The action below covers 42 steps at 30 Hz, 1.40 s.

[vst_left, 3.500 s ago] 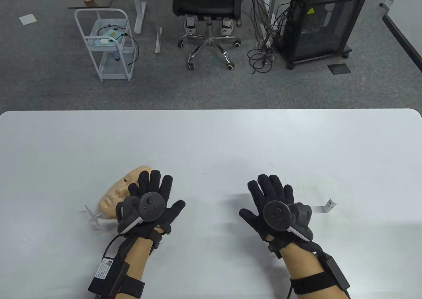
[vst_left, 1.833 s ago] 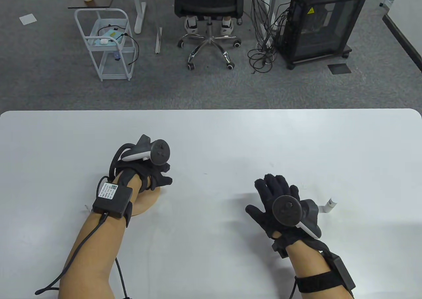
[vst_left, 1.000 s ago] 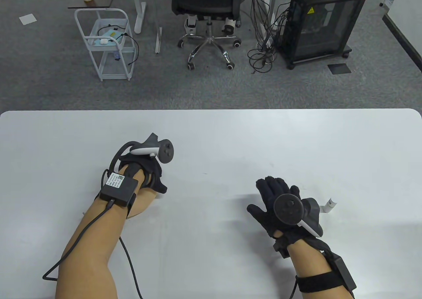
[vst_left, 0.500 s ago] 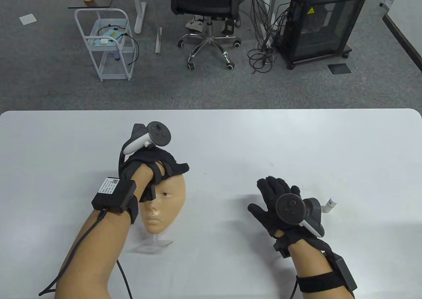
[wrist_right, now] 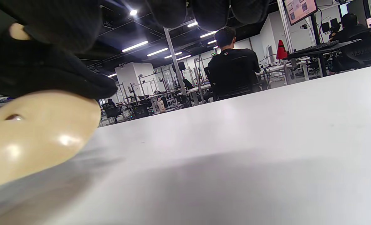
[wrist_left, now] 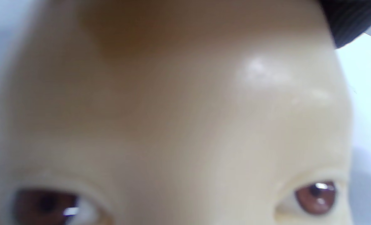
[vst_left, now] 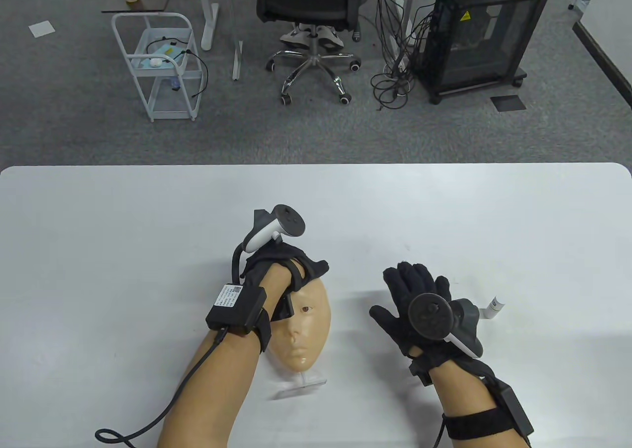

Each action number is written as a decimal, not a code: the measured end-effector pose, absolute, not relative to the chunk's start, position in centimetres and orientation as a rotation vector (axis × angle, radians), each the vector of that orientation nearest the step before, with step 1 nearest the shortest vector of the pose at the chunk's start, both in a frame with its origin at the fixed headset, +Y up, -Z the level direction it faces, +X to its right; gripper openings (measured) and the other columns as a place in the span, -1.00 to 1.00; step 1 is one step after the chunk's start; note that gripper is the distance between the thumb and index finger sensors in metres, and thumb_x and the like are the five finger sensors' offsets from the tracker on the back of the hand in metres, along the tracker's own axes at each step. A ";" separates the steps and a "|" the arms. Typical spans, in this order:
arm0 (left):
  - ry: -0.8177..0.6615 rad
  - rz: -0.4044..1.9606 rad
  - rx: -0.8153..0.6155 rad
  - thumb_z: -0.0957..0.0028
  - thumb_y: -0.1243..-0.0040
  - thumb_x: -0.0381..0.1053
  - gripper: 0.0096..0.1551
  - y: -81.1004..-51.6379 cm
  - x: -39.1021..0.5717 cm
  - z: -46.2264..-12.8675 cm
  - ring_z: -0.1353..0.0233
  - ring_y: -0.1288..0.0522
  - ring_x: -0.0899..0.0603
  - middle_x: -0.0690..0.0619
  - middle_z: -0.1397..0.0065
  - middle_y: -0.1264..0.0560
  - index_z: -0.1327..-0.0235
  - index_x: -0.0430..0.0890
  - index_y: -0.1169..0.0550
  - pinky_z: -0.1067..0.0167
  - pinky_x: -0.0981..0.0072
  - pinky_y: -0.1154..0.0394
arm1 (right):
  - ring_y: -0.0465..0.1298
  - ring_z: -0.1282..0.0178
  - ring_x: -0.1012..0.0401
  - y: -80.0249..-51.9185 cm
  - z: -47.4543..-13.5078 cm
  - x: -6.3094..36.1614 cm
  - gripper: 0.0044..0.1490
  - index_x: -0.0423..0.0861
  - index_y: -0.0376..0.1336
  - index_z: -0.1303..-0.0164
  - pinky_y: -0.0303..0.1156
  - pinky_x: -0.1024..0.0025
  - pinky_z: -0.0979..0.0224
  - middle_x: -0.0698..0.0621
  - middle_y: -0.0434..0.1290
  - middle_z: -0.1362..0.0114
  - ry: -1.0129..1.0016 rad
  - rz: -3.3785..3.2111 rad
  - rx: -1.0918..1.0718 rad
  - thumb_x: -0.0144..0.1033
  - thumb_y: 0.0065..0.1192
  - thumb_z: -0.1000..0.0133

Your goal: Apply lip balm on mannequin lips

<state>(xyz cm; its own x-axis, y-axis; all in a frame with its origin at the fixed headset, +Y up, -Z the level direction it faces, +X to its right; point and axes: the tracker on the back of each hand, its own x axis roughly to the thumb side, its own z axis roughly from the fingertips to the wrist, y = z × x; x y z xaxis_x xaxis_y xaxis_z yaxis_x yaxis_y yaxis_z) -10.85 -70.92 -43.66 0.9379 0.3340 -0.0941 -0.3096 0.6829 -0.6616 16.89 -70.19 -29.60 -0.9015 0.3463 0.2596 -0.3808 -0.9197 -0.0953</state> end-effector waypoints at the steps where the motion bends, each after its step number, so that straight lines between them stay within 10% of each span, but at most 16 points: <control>1: -0.037 0.361 -0.733 -0.23 -0.16 0.51 -0.38 -71.1 -10.6 -43.8 0.19 -0.63 -0.21 -0.03 0.27 -0.66 0.19 -0.05 -0.72 -0.23 -0.34 -0.35 | 0.10 -0.72 -0.25 -70.2 -29.6 16.9 0.08 0.00 0.04 -0.66 -0.04 -0.43 -0.51 -0.19 0.09 -0.77 -0.202 2.736 0.336 0.38 0.33 -0.10; 13: -0.127 0.278 -0.708 -0.22 -0.20 0.48 -0.27 -72.2 -7.4 -44.2 0.03 -0.60 -0.26 -0.06 0.11 -0.64 -0.25 -0.10 -0.60 -0.31 -0.39 -0.27 | 0.10 -0.72 -0.25 -70.2 -29.5 16.8 0.08 0.00 0.04 -0.66 -0.04 -0.43 -0.51 -0.19 0.09 -0.77 -0.199 2.739 0.346 0.39 0.33 -0.10; 42: -0.219 0.281 -0.685 -0.23 -0.17 0.49 -0.23 -73.8 -5.6 -44.1 -0.20 -0.52 -0.36 -0.15 -0.15 -0.57 -0.36 -0.10 -0.53 -0.37 -0.47 -0.14 | 0.10 -0.72 -0.25 -70.1 -29.4 17.1 0.08 0.00 0.05 -0.66 -0.04 -0.43 -0.51 -0.18 0.09 -0.77 -0.197 2.726 0.338 0.39 0.33 -0.10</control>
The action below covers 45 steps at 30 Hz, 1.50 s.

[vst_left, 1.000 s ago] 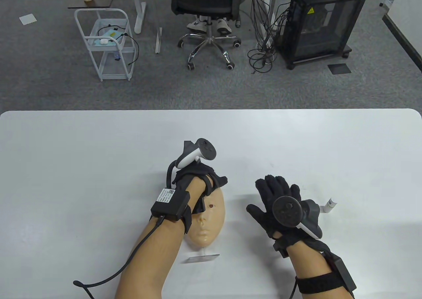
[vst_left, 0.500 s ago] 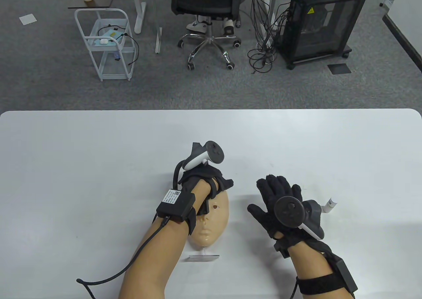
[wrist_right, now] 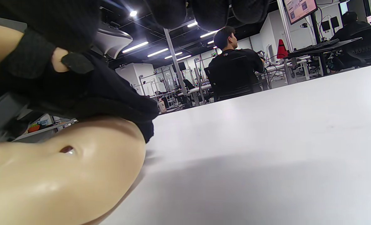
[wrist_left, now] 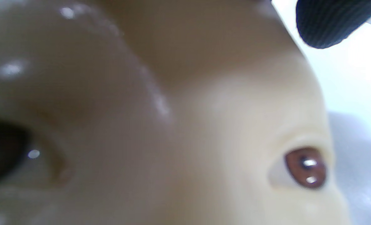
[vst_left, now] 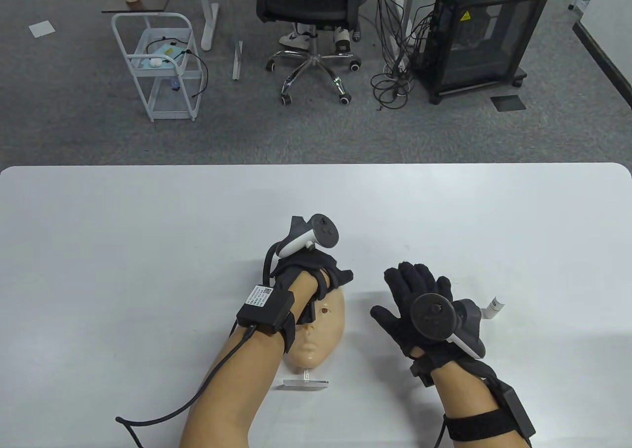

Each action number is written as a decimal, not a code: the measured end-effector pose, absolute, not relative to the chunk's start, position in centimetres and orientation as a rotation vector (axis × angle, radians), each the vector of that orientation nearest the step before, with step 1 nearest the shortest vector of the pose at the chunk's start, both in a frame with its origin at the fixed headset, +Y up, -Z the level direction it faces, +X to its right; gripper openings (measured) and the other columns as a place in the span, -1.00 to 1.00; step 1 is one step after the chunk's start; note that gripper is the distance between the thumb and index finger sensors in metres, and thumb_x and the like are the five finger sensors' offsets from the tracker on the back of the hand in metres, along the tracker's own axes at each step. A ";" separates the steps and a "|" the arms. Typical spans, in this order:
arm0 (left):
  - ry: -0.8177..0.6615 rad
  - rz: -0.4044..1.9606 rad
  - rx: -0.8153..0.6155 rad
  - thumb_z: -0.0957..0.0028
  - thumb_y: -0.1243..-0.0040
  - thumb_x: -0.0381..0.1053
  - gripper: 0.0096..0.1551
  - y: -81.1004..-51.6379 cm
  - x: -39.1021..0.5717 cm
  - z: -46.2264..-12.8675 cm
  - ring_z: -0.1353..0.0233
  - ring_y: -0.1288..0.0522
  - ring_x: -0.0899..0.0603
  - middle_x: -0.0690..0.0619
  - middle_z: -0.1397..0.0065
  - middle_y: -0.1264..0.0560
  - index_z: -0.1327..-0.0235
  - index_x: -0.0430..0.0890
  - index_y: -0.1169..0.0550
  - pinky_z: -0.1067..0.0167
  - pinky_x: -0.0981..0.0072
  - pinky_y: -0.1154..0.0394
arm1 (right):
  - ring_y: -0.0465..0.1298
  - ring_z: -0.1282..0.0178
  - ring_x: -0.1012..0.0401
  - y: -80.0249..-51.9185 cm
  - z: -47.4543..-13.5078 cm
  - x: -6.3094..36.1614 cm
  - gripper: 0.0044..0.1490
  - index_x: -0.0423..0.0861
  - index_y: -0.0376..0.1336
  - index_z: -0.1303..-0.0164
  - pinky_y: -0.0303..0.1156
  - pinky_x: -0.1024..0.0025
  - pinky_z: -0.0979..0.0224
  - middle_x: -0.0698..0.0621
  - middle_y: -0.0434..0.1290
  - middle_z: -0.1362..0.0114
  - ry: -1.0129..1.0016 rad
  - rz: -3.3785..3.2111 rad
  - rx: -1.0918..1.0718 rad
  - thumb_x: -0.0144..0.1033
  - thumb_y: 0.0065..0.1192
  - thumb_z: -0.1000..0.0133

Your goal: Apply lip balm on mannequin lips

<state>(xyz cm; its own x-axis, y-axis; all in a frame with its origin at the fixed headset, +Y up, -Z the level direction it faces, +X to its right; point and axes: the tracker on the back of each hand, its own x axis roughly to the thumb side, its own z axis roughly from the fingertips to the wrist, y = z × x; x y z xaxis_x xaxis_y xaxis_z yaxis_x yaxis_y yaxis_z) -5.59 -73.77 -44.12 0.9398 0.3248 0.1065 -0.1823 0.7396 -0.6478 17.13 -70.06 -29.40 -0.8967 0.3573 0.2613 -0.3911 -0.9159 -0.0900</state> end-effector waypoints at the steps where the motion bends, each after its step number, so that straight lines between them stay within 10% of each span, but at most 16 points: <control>1: -0.219 0.282 -0.685 -0.23 -0.16 0.49 -0.23 -73.8 -5.6 -44.1 -0.22 -0.51 -0.37 -0.16 -0.16 -0.57 -0.36 -0.09 -0.52 -0.37 -0.47 -0.13 | 0.10 -0.72 -0.25 -70.1 -29.4 17.1 0.08 0.00 0.05 -0.66 -0.04 -0.43 -0.51 -0.18 0.09 -0.77 -0.196 2.726 0.339 0.39 0.33 -0.10; 14: -0.289 0.351 -0.544 -0.22 -0.15 0.49 -0.18 -72.6 -6.5 -43.7 -0.51 -0.31 -0.50 -0.26 -0.53 -0.37 -0.47 -0.08 -0.42 -0.39 -0.52 -0.04 | 0.10 -0.72 -0.25 -69.8 -29.3 17.2 0.08 0.00 0.05 -0.66 -0.05 -0.43 -0.51 -0.18 0.08 -0.78 -0.211 2.725 0.342 0.39 0.33 -0.10; 27: -0.327 0.421 0.087 -0.20 -0.19 0.48 -0.08 -65.7 -17.5 -32.6 -0.64 -0.07 -0.55 -0.26 -0.69 -0.13 -0.60 -0.04 -0.23 -0.39 -0.54 -0.02 | 0.08 -0.72 -0.25 -69.6 -29.5 18.3 0.07 0.00 0.07 -0.65 -0.06 -0.44 -0.51 -0.18 0.08 -0.78 -0.246 2.734 0.270 0.39 0.33 -0.10; 45: -0.268 0.406 0.102 -0.21 -0.19 0.49 -0.06 -70.4 -24.0 -29.1 -0.64 -0.08 -0.55 -0.26 -0.70 -0.11 -0.62 -0.03 -0.20 -0.39 -0.51 -0.08 | 0.11 -0.72 -0.22 -69.4 -30.4 26.5 0.01 -0.01 0.14 -0.61 0.03 -0.37 -0.53 -0.18 0.09 -0.77 -0.405 2.754 -0.293 0.33 0.40 -0.09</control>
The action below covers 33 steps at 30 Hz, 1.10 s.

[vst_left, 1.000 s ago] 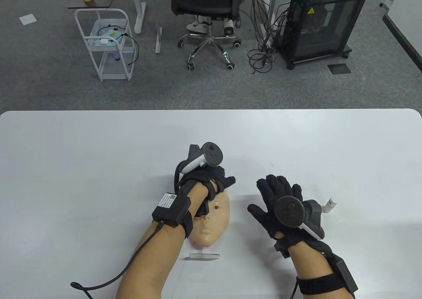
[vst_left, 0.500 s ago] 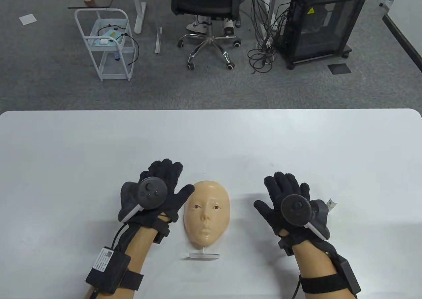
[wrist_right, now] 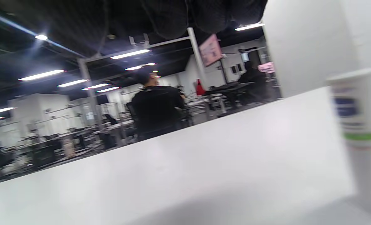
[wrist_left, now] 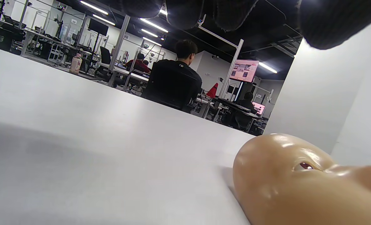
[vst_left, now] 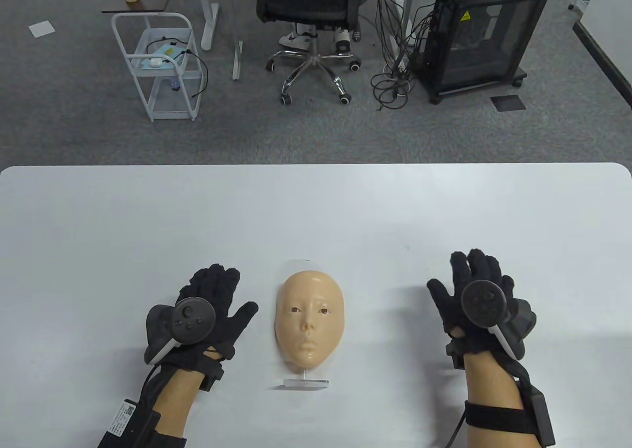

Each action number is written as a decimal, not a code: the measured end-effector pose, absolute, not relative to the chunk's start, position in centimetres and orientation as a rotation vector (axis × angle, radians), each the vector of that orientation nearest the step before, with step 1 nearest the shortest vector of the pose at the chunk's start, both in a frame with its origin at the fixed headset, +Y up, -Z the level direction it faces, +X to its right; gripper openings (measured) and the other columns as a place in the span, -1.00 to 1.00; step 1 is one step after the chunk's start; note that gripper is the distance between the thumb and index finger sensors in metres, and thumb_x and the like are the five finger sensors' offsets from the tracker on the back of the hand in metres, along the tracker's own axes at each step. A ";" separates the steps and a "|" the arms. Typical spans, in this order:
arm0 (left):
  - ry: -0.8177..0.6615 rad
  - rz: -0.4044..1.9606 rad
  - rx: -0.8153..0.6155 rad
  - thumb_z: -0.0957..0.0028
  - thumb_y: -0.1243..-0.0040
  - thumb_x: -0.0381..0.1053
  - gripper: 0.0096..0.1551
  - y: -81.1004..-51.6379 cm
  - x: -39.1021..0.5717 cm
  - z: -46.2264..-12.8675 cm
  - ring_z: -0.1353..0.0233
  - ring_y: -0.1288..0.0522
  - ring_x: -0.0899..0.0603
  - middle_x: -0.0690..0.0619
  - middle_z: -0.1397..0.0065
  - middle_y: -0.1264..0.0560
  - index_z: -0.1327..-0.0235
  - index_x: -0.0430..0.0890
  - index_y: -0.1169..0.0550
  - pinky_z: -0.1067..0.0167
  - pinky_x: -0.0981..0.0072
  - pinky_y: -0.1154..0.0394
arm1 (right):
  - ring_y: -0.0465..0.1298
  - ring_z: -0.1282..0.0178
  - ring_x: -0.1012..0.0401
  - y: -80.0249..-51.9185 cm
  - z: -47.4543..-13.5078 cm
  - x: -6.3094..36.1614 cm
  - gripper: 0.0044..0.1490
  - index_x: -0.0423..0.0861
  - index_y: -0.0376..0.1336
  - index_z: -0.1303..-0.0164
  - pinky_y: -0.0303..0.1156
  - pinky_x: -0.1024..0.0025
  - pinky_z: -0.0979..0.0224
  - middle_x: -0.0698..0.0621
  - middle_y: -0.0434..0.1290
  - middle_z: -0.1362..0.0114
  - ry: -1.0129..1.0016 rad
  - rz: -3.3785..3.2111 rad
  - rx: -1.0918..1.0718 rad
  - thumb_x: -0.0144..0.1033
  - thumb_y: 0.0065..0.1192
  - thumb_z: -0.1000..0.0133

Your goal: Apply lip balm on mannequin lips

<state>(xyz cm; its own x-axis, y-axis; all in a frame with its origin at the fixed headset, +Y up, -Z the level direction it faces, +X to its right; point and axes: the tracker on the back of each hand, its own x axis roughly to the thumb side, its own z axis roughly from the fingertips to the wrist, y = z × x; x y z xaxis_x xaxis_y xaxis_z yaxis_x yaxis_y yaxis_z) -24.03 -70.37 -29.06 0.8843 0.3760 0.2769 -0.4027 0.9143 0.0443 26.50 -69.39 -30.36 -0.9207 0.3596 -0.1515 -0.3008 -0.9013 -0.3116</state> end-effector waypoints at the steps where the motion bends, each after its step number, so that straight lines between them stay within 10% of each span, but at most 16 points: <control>1: -0.270 0.406 0.095 -0.21 -0.18 0.49 -0.06 -70.5 -24.0 -29.1 -0.64 -0.08 -0.55 -0.26 -0.70 -0.11 -0.62 -0.03 -0.20 -0.39 -0.51 -0.07 | 0.11 -0.71 -0.22 -69.6 -30.4 27.7 0.02 -0.01 0.13 -0.62 0.04 -0.36 -0.53 -0.18 0.09 -0.77 -0.371 2.738 -0.372 0.33 0.41 -0.09; 19: -0.273 0.389 0.040 -0.21 -0.18 0.49 -0.07 -71.3 -23.7 -29.5 -0.64 -0.06 -0.55 -0.26 -0.70 -0.11 -0.61 -0.04 -0.22 -0.39 -0.52 -0.05 | 0.56 -0.10 -0.09 -73.4 -31.0 32.3 -0.18 -0.06 0.33 -0.46 0.36 -0.21 -0.38 -0.12 0.57 -0.19 -0.055 2.661 -0.923 0.12 0.55 -0.09; 33: -0.429 0.491 0.151 -0.19 -0.21 0.46 -0.13 -70.3 -22.7 -28.9 -0.55 -0.34 -0.50 -0.22 -0.61 -0.35 -0.53 -0.09 -0.34 -0.34 -0.44 -0.26 | 0.67 -0.09 -0.06 -69.3 -30.1 22.9 -0.25 -0.10 0.35 -0.38 0.53 -0.07 -0.21 -0.09 0.65 -0.21 -0.189 2.465 -0.223 -0.04 0.60 -0.05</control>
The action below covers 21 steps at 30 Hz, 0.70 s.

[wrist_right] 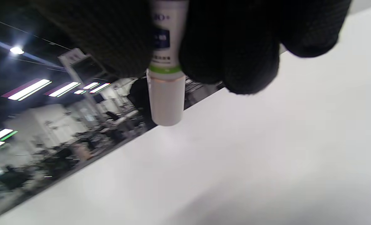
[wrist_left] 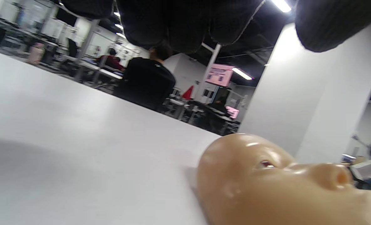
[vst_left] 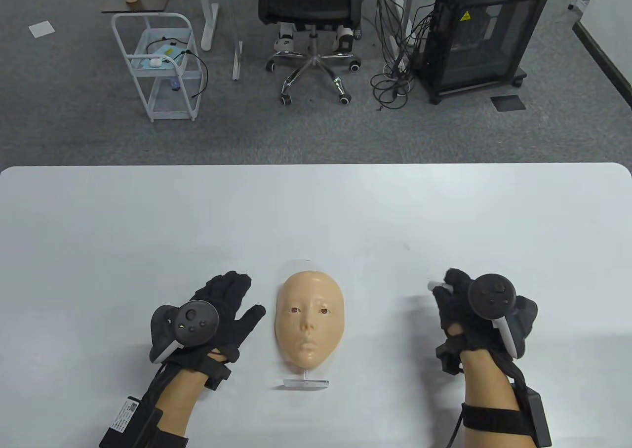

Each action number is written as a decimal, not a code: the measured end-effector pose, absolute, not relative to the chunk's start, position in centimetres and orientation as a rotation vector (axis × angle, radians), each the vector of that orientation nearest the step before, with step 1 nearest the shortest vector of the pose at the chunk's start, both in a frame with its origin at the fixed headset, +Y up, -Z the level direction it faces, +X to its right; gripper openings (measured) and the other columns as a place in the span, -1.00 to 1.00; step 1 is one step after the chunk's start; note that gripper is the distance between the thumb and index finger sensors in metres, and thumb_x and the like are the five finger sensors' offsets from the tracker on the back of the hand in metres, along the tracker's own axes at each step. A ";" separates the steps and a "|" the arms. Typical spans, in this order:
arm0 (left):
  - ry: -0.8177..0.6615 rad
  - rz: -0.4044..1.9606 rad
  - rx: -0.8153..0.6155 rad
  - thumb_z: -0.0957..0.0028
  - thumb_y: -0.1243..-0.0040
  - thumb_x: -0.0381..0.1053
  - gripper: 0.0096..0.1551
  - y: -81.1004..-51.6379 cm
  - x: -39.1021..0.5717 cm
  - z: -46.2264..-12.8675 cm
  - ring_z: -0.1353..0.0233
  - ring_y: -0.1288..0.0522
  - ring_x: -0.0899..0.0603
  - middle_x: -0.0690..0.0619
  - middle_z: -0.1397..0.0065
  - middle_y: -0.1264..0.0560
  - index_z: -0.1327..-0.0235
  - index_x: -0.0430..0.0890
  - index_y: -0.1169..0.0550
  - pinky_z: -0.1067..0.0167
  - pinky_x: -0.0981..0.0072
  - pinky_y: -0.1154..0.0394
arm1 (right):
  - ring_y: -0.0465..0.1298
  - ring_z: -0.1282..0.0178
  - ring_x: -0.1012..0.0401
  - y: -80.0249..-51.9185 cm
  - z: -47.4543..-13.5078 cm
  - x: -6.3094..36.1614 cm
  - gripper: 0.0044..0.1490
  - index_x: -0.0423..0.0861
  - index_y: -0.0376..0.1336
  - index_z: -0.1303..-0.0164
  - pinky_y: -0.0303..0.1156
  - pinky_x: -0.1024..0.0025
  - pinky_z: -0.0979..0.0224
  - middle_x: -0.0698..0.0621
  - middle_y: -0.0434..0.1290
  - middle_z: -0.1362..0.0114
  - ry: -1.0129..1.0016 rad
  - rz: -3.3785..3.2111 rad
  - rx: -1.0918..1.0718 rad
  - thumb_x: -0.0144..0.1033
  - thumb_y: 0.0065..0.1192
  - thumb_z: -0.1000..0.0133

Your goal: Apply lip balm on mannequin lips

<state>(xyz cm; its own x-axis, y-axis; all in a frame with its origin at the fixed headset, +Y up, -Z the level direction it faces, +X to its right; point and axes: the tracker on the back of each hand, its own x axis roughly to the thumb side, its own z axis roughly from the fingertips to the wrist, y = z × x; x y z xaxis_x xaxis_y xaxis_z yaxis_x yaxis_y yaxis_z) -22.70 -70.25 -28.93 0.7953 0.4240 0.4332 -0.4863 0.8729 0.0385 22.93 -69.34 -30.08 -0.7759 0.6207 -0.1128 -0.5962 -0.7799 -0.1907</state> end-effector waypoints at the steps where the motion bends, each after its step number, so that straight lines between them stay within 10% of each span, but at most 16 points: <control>1: -0.435 0.511 0.169 -0.19 -0.22 0.45 -0.14 -70.1 -22.5 -28.7 -0.54 -0.36 -0.50 -0.22 -0.60 -0.37 -0.53 -0.09 -0.35 -0.34 -0.44 -0.27 | 0.67 -0.10 -0.06 -69.3 -30.0 21.9 -0.25 -0.11 0.35 -0.38 0.53 -0.08 -0.21 -0.10 0.64 -0.22 -0.181 2.400 -0.162 -0.05 0.60 -0.05; 15: -0.669 0.819 0.184 -0.19 -0.29 0.38 -0.21 -69.1 -19.2 -26.1 -0.43 -0.53 -0.40 -0.15 -0.51 -0.50 -0.49 -0.08 -0.40 -0.30 -0.37 -0.36 | 0.63 -0.18 -0.08 -68.8 -27.2 6.3 -0.24 -0.09 0.28 -0.39 0.51 -0.09 -0.26 -0.11 0.58 -0.31 0.101 1.913 0.522 -0.10 0.59 -0.05; 21: -0.681 1.233 -0.118 -0.19 -0.43 0.24 -0.37 -71.3 -18.4 -27.1 -0.22 -0.67 -0.31 -0.12 -0.30 -0.66 -0.35 -0.11 -0.54 -0.25 -0.33 -0.42 | 0.65 -0.16 -0.08 -70.6 -25.9 7.0 -0.25 -0.10 0.30 -0.37 0.52 -0.08 -0.26 -0.11 0.60 -0.29 0.068 1.808 0.521 -0.10 0.61 -0.04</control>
<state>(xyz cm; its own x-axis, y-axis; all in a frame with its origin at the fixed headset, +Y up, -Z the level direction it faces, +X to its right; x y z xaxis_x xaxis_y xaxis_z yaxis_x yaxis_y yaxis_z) -18.38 -71.32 -27.08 0.1622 0.8955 0.4144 -0.8278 0.3521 -0.4368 6.95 -70.58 -25.87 -0.2066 0.9271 0.3128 -0.9008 -0.3050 0.3089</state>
